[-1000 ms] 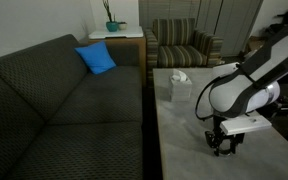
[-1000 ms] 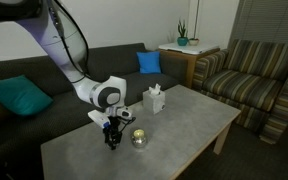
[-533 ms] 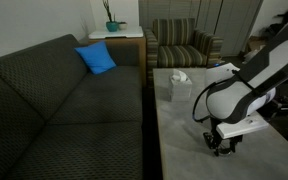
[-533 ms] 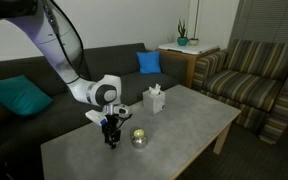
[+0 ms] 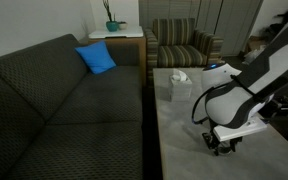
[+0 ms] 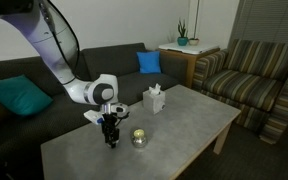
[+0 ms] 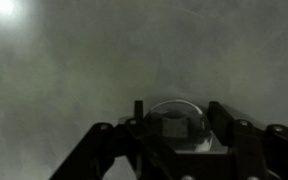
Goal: Put the silver lid on top of the silver candle container
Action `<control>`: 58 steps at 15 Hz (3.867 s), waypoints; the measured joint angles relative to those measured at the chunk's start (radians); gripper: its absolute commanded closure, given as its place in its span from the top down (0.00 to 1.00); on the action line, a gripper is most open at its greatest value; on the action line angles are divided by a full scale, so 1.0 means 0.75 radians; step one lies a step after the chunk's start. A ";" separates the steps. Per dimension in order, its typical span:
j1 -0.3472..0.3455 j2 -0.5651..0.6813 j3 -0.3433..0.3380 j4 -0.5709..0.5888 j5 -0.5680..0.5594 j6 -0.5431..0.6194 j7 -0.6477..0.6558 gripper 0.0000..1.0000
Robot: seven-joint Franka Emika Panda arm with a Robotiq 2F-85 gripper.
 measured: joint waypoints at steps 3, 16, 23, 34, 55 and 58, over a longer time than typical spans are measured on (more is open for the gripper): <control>0.042 -0.018 -0.033 -0.058 0.000 0.076 0.050 0.41; 0.093 -0.201 -0.136 -0.573 0.003 0.792 -0.031 0.41; 0.092 -0.410 -0.121 -0.827 0.126 0.812 -0.063 0.41; -0.014 -0.585 -0.146 -0.904 0.211 0.753 -0.064 0.66; -0.347 -0.474 0.022 -0.345 0.025 0.024 -0.334 0.41; -0.436 -0.344 0.109 -0.176 0.062 -0.002 -0.373 0.41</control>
